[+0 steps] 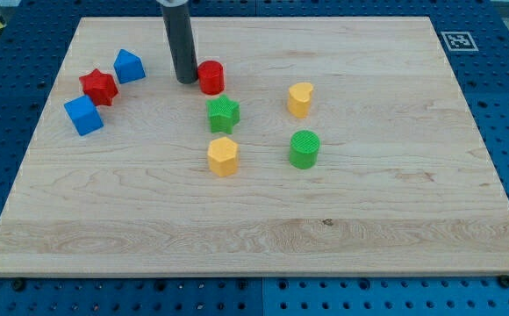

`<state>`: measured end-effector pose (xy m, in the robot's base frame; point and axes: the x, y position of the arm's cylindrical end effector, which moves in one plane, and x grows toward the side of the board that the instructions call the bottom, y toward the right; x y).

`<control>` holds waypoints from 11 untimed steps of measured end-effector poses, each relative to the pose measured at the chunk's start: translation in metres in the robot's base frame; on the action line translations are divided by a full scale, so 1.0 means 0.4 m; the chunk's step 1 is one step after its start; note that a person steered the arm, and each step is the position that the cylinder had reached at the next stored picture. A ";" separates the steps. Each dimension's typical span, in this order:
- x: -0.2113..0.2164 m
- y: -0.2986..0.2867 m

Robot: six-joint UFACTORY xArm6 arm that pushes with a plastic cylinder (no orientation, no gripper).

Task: Move the blue triangle left to the red circle

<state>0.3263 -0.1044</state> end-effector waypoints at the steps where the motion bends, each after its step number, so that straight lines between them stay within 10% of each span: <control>1: -0.067 -0.002; 6: -0.103 -0.399; 11: 0.003 -0.049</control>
